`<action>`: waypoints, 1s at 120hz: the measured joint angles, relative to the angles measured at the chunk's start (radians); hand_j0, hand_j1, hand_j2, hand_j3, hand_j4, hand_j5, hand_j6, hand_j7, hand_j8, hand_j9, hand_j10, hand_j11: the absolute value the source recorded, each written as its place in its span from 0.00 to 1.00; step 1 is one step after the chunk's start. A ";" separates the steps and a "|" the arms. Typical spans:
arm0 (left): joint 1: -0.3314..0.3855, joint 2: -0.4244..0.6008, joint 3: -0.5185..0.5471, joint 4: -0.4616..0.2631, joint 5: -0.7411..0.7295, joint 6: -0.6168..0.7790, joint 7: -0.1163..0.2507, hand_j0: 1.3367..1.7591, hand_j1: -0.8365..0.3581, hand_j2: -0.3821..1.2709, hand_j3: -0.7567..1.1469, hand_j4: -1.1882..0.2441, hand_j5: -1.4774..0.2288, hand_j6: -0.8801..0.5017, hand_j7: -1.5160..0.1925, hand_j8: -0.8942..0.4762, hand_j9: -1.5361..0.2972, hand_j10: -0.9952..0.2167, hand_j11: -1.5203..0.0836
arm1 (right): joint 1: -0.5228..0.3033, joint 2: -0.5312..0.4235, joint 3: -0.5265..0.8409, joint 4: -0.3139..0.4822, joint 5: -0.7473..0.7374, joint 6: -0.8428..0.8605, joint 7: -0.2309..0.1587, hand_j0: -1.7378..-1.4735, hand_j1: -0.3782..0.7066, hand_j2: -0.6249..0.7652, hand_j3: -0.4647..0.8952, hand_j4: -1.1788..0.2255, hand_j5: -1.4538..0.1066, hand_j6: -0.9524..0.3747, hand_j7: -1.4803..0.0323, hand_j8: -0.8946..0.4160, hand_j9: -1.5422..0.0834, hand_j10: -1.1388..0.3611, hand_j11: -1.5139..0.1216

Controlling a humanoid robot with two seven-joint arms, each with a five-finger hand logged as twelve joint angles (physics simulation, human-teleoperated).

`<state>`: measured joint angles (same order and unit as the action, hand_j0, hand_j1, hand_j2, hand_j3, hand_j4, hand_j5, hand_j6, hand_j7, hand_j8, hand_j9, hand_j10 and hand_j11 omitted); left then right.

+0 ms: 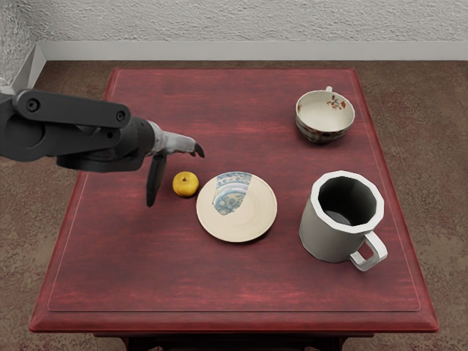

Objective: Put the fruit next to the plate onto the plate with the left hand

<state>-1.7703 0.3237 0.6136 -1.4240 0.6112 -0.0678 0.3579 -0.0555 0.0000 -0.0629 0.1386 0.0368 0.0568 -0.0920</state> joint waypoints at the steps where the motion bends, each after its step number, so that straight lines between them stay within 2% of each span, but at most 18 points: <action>1: 0.000 0.000 0.000 -0.001 0.000 0.003 0.000 0.76 0.87 0.25 0.40 0.74 0.77 0.55 0.79 0.56 0.75 0.72 0.85 | 0.000 0.000 0.000 0.000 0.000 0.000 0.000 0.30 0.05 0.45 0.34 0.82 0.91 0.70 0.96 0.66 0.93 0.74 0.91; 34: 0.016 -0.016 0.013 -0.007 0.001 0.084 -0.002 0.76 0.83 0.25 0.40 0.71 0.74 0.52 0.76 0.53 0.72 0.69 0.82 | 0.000 0.000 0.000 0.000 0.000 0.000 0.000 0.30 0.05 0.45 0.34 0.82 0.91 0.70 0.96 0.66 0.93 0.74 0.91; 92: 0.054 -0.055 0.036 -0.006 0.035 0.167 -0.001 0.76 0.81 0.25 0.40 0.70 0.73 0.51 0.75 0.52 0.71 0.67 0.80 | -0.001 0.000 0.000 0.000 0.000 0.000 0.000 0.30 0.05 0.45 0.34 0.82 0.91 0.70 0.96 0.66 0.93 0.74 0.91; 120: 0.070 -0.063 0.043 -0.005 0.037 0.183 -0.001 0.76 0.76 0.26 0.40 0.67 0.69 0.47 0.71 0.48 0.67 0.63 0.76 | 0.000 0.000 0.000 0.000 0.000 0.000 0.000 0.30 0.05 0.45 0.34 0.82 0.91 0.70 0.96 0.66 0.93 0.74 0.91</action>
<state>-1.7003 0.2608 0.6568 -1.4287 0.6485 0.1153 0.3574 -0.0558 0.0000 -0.0629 0.1387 0.0368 0.0568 -0.0920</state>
